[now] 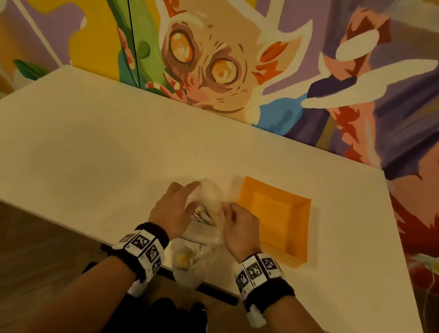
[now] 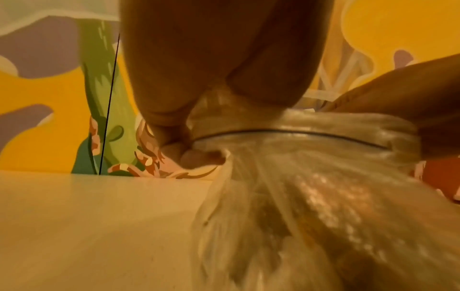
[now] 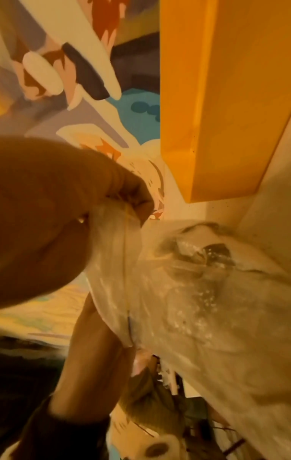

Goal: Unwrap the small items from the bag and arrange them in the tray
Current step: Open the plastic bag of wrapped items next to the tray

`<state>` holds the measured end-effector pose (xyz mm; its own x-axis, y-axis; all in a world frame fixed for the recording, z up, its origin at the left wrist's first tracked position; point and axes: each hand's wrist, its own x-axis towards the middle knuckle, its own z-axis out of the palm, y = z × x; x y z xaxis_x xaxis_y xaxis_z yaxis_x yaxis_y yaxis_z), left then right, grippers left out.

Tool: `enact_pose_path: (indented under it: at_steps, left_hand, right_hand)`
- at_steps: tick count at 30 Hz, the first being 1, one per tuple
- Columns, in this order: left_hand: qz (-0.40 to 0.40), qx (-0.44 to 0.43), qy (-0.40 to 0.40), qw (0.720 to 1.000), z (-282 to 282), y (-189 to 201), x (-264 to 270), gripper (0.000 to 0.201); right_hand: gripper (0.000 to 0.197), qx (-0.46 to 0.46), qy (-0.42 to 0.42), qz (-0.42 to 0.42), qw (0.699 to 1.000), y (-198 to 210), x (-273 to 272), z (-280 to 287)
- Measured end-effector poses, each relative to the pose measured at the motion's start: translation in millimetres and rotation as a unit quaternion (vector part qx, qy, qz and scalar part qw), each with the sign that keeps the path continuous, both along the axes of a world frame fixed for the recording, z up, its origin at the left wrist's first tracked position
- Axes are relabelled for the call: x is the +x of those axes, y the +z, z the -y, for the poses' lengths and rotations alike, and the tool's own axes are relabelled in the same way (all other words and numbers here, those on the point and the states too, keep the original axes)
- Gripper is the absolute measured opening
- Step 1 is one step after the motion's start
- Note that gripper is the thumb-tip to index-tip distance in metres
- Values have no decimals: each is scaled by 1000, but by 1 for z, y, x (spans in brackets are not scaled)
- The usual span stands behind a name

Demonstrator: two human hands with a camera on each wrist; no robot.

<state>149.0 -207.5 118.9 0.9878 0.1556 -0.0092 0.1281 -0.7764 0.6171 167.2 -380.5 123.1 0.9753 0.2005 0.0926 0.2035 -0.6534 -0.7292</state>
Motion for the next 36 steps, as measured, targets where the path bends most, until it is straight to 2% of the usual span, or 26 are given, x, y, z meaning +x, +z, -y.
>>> enact_pose_path:
  at_steps: [1, 3, 6, 8, 10, 12, 14, 16, 18, 20, 22, 23, 26, 29, 32, 33, 34, 36]
  left_hand:
    - [-3, 27, 4, 1000, -3, 2, 5, 34]
    - [-1, 30, 19, 999, -10, 9, 14, 28]
    - [-25, -25, 38, 999, -19, 24, 24, 35]
    - [-44, -88, 46, 994, -18, 33, 29, 42]
    - [-82, -183, 78, 977, -15, 36, 30, 41]
    - [-119, -233, 94, 960, -16, 32, 28, 39]
    - [-130, -208, 74, 967, -20, 22, 26, 40]
    - [-99, -165, 44, 980, -24, 12, 25, 38]
    - [-56, -150, 11, 987, -25, 6, 21, 41]
    - [-22, -120, -10, 992, -23, 1, 18, 43]
    - [-2, -96, -10, 995, -20, 2, 19, 23]
    - [4, -105, -10, 994, -19, 3, 20, 21]
    - [13, -158, -26, 987, -20, 10, 22, 38]
    - [16, -234, -1, 972, -19, 15, 23, 38]
    - [24, -242, 10, 970, -16, 16, 19, 20]
    - [30, -232, -9, 972, -16, 15, 17, 18]
    - [28, -211, -41, 976, -16, 14, 14, 25]
    - [13, -128, -125, 984, -17, 10, 9, 37]
  right_hand:
    - [43, 10, 3, -15, 1000, 4, 1, -2]
    - [46, 65, -17, -64, 996, 6, 7, -3]
    - [49, 182, -80, -135, 971, 4, 22, -5]
    - [51, 224, -91, -172, 955, 5, 31, -7]
    - [50, 175, -63, -192, 964, 8, 34, -7]
    - [44, 66, -15, -174, 982, 12, 29, -8]
    - [43, 17, 21, -147, 989, 6, 22, -8]
    - [72, -26, 54, -104, 993, 0, 13, -8]
    - [80, -90, 80, -35, 992, -5, 9, -9]
    - [73, -90, 87, -18, 992, -2, 10, -14]
    - [66, -88, 82, -39, 992, 5, 11, -20]
    - [58, -114, 82, -34, 990, 7, 13, -21]
    - [27, -175, 83, -14, 981, 15, 14, -22]
    - [33, -82, 42, -53, 994, 21, 13, -20]
    - [42, 49, -35, -153, 986, 19, 18, -19]
    - [42, 100, -56, -201, 973, 15, 22, -20]
    - [41, 159, -74, -253, 951, 12, 25, -21]
    - [40, 286, -107, -342, 889, 8, 30, -21]
